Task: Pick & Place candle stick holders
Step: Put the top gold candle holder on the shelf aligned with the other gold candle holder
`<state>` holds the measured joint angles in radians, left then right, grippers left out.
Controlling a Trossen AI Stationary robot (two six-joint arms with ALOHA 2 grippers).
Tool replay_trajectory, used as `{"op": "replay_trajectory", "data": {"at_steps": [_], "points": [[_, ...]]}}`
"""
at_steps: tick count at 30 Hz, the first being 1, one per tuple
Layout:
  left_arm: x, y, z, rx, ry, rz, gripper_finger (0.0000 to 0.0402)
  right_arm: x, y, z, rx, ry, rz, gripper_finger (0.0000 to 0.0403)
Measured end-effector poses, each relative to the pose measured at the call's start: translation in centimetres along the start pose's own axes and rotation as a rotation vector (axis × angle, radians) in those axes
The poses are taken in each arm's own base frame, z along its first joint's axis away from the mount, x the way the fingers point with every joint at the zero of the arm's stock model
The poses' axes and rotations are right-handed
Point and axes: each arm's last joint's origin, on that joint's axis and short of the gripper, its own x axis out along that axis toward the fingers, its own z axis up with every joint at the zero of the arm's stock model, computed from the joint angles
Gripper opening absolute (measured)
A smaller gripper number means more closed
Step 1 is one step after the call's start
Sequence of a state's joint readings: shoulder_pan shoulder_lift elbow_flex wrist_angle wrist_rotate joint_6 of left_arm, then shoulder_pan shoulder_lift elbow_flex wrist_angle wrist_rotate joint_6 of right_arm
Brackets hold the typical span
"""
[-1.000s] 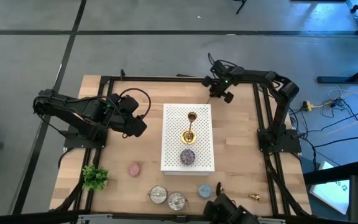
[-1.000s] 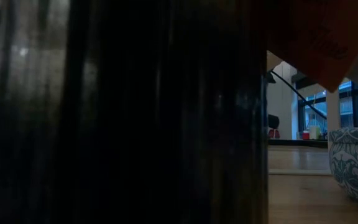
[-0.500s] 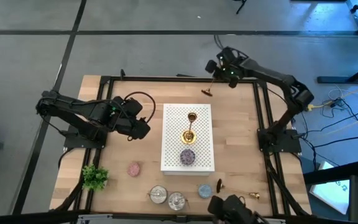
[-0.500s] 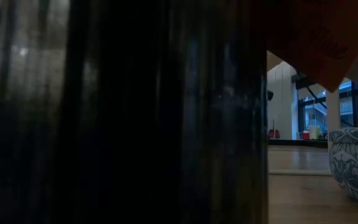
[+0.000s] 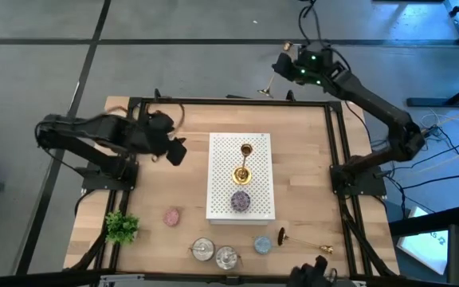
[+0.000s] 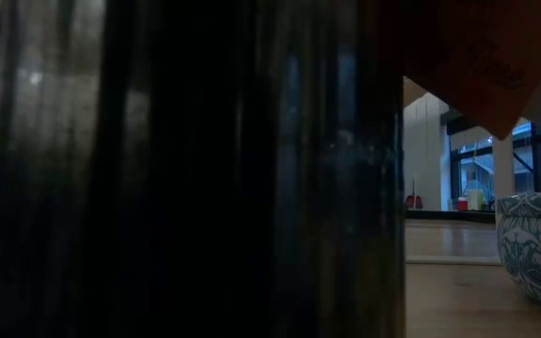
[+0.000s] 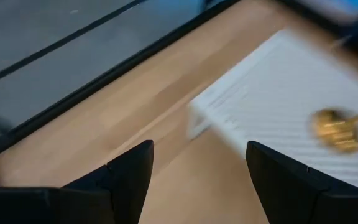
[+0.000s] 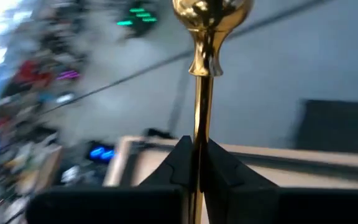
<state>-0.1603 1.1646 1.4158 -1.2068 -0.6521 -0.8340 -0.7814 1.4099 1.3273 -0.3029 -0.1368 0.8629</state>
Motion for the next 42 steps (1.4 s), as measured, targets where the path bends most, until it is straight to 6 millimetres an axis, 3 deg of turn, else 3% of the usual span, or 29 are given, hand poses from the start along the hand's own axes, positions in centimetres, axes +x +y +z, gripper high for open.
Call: {"op": "replay_trajectory", "data": {"at_steps": [6, 10, 13, 18, 24, 37, 42], "points": [[-1.8, 1.0, 4.1, 0.008, -0.193, -0.38, 0.0253, -2.2, 3.6, -0.3, -0.145, 0.013, 0.32, 0.0015], [-1.5, 1.2, 6.9, 0.049, -0.318, -0.637, 0.0253, -3.1, 5.8, -1.2, -0.192, 0.034, 0.501, 0.0015], [0.1, 1.8, 8.6, 0.038, -0.358, -0.678, 0.0253, -3.3, 7.1, -2.2, -0.188, 0.069, 0.572, 0.0015], [4.4, 2.7, 10.3, 0.03, -0.303, -0.682, 0.0253, -3.6, 8.8, -4.6, -0.216, 0.135, 0.642, 0.0015], [9.0, 2.1, 11.8, 0.012, -0.238, -0.862, 0.0253, -4.1, 10.3, -6.9, -0.278, 0.184, 0.699, 0.0015], [12.7, 1.0, 13.9, -0.102, -0.3, -1.052, 0.0253, -4.3, 10.7, -7.6, -0.331, 0.164, 0.706, 0.0015], [12.9, 0.4, 14.3, -0.117, -0.344, -1.096, 0.0253, -4.2, 10.6, -7.5, -0.326, 0.147, 0.676, 0.0015]]}}
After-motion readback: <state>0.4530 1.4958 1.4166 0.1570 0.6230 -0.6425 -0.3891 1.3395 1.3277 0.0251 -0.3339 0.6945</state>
